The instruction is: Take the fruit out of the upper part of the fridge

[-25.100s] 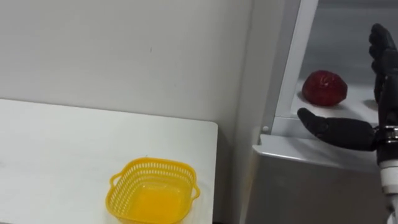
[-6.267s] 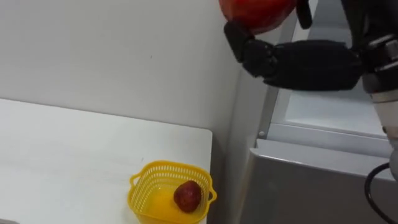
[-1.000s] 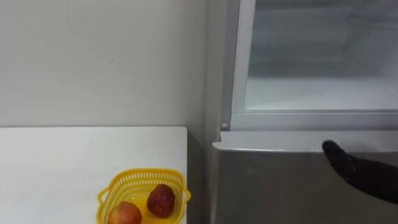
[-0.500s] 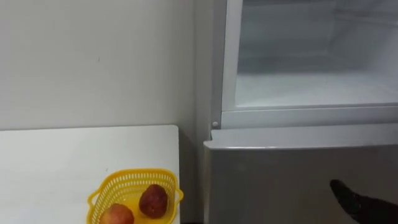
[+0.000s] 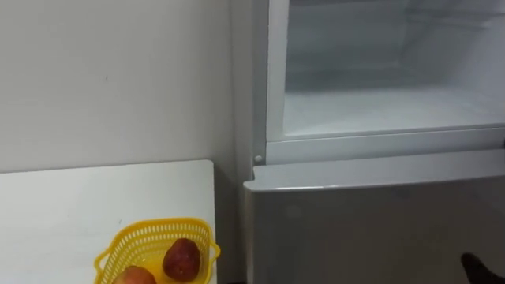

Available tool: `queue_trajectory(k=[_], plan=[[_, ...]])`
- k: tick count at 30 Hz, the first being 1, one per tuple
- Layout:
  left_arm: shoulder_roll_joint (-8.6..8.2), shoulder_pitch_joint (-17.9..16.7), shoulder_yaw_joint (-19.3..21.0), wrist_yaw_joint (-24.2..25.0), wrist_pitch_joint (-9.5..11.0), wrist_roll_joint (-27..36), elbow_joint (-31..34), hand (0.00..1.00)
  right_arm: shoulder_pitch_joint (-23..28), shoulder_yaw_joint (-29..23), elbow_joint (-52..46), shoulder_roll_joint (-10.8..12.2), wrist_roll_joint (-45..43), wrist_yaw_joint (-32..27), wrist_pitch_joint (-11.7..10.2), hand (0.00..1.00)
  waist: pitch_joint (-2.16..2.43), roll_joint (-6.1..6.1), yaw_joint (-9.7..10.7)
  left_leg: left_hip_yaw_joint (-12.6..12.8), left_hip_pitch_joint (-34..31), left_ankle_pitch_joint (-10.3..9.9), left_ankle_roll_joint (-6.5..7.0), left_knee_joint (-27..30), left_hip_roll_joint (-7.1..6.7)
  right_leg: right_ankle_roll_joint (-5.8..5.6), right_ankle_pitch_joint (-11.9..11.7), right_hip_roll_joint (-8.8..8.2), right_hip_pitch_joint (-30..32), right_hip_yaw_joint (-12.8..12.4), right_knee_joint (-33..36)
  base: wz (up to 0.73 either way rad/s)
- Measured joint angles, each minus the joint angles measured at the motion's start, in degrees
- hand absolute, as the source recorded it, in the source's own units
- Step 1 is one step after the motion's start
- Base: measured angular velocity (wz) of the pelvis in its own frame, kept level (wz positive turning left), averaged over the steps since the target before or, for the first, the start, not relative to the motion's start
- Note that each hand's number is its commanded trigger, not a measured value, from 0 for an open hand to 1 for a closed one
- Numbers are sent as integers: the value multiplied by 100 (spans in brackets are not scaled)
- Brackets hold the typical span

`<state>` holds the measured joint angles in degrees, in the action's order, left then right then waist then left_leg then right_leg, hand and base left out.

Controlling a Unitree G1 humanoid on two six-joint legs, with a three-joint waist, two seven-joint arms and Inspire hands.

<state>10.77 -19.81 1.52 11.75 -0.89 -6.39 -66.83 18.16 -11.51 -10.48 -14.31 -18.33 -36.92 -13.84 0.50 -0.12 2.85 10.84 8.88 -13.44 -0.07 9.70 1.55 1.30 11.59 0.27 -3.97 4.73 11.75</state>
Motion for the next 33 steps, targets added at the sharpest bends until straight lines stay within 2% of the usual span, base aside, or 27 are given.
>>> queue_trajectory(k=[5,9,13,20,28,33], plan=[[2,0,0,-126,-40,-6,73,0,94,-1,560,104,17,-167,22,0,35,5,27,4,-6,0,0,-8,-3,-2,-2,0,-17,-3,9,-2],[-27,-54,3,-157,-171,-7,111,0,257,-4,784,281,53,-208,137,0,31,39,19,13,-14,0,0,-9,-4,-4,0,0,8,-9,13,0],[-31,-67,9,-190,-174,-5,133,0,260,-17,911,331,368,-320,109,0,21,66,26,13,-6,0,0,-8,-4,-4,0,0,12,0,9,1],[-34,-64,36,-278,-176,-3,169,0,330,-92,1952,427,1505,-442,143,0,15,30,32,12,-14,0,0,-27,-4,-7,1,-2,-12,11,-8,1],[-37,-119,35,-379,-246,-2,292,0,236,-204,2292,465,3320,-667,195,0,-26,-18,166,-4,-17,1,0,-26,-12,-16,8,-4,7,-6,-10,0],[-46,-204,175,-381,-241,-2,578,0,104,-875,2151,447,4716,-818,216,0,-28,-35,220,-3,-25,1,0,-26,-18,-25,21,-12,23,-1,-10,-1]])
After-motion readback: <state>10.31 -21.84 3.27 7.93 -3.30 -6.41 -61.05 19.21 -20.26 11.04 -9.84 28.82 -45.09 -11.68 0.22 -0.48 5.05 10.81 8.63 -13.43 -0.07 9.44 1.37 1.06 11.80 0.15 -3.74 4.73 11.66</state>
